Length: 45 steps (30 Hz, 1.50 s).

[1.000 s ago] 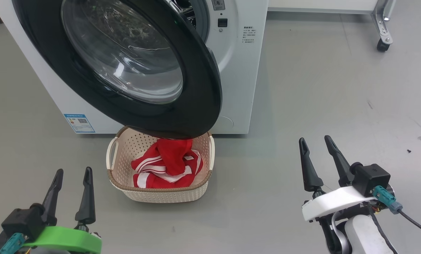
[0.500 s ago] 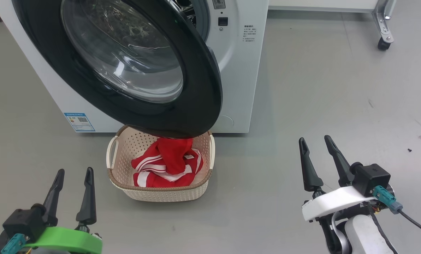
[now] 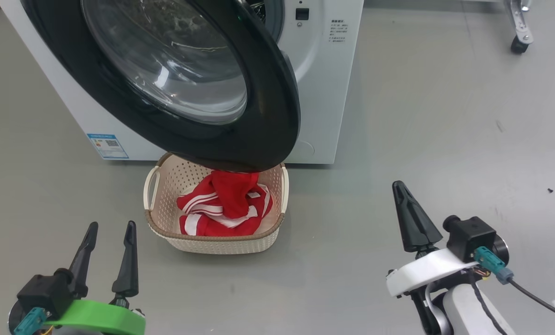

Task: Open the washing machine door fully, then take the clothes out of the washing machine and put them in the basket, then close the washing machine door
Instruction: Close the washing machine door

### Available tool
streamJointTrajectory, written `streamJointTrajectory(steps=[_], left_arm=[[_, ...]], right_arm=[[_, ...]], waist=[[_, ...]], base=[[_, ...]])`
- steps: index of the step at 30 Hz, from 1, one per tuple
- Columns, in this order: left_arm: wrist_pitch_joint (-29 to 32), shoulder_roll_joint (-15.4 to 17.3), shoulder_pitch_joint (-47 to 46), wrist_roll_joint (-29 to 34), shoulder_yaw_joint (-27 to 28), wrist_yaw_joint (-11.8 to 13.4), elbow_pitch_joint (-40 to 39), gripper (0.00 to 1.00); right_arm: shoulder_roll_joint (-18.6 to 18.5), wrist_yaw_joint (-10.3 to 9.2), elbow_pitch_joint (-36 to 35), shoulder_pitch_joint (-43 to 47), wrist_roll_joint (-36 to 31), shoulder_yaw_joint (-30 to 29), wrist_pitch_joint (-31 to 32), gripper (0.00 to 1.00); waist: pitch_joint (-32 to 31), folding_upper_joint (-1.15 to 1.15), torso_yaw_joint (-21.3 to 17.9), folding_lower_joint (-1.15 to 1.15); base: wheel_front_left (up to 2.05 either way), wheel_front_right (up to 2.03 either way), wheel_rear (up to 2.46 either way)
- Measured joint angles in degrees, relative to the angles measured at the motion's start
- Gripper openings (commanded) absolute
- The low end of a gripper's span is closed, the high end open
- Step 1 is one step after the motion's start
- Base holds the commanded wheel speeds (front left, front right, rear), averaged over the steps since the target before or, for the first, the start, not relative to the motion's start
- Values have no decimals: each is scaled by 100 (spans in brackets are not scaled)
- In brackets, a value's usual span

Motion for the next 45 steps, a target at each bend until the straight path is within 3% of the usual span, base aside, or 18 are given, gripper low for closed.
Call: streamJointTrajectory(steps=[15,33,45], left_arm=[[0,-96,-243,88,-242,-57,-71,100],[-13,-427,-900,78,-480,-103,-16,100],[-16,-501,-1055,71,-397,-108,116,100]], right_arm=[[-142,51,202,-1022,-455,935,15,0],[-745,51,719,-2473,-468,1011,212,0],[-865,51,1115,-2943,-290,1014,193,0]], waist=[[536,0,430,0],[1442,0,1318,0],[1829,0,1757,0]], base=[[0,0,0],[0,0,0],[0,0,0]])
